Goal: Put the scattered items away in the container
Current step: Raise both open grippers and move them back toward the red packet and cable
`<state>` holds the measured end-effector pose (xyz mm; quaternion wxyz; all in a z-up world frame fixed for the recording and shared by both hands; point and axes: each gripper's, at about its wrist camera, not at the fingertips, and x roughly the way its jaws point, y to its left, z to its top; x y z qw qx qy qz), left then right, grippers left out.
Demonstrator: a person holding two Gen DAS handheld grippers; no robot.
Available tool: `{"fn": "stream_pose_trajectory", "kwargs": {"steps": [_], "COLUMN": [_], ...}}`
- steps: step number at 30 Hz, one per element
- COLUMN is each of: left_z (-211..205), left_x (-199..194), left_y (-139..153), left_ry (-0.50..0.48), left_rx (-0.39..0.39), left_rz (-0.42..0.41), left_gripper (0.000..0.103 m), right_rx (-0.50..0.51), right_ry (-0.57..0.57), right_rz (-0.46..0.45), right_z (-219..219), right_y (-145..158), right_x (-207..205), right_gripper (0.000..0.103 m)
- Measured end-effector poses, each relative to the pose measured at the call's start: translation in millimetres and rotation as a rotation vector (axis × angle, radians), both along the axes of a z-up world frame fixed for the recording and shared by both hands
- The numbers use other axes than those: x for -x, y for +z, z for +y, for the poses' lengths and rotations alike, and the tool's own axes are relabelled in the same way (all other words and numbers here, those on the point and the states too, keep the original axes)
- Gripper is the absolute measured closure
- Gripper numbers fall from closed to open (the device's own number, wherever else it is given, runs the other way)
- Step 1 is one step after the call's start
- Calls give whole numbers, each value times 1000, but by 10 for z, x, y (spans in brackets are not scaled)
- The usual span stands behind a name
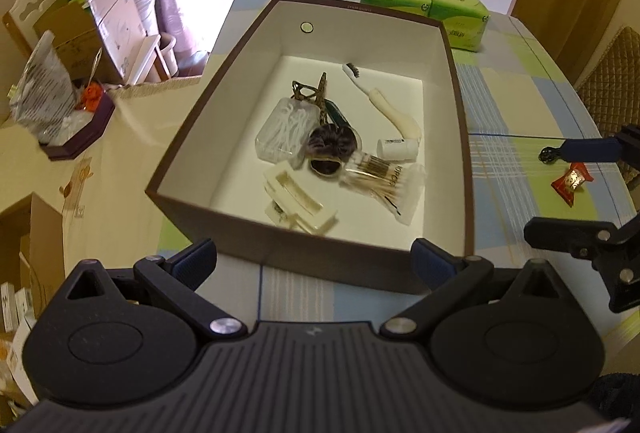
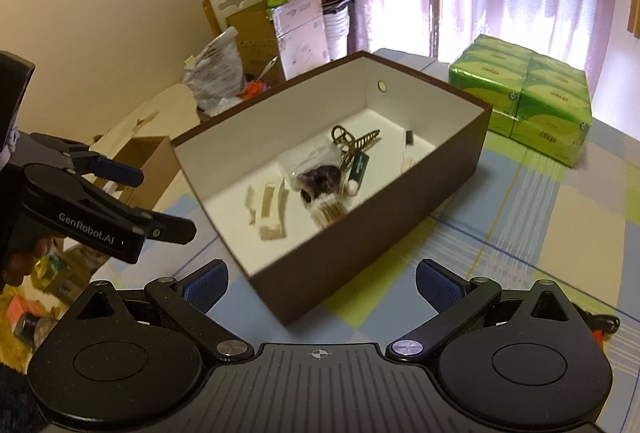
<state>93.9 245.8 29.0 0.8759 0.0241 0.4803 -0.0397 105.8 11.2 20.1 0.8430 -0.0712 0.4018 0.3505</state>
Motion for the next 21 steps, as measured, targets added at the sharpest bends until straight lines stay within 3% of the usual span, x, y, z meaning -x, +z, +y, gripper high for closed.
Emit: {"fn": "stream_pose_trajectory", "kwargs": {"steps": [10,21], "left_z": [-447,-1105], "left_x": [223,302], "left_y": [-79,-192], "left_ry": [9,-32], "left_rx": [13,26], "left_rz": [33,45], "left_gripper": [1,1], "right_rx": [12,58], "right_ry": [-38,-158], "right_rz": [53,102], "right_z": [-547,-1372], "right_y": [-105,-230], "right_x": [127,148], "right_gripper": [0,0]}}
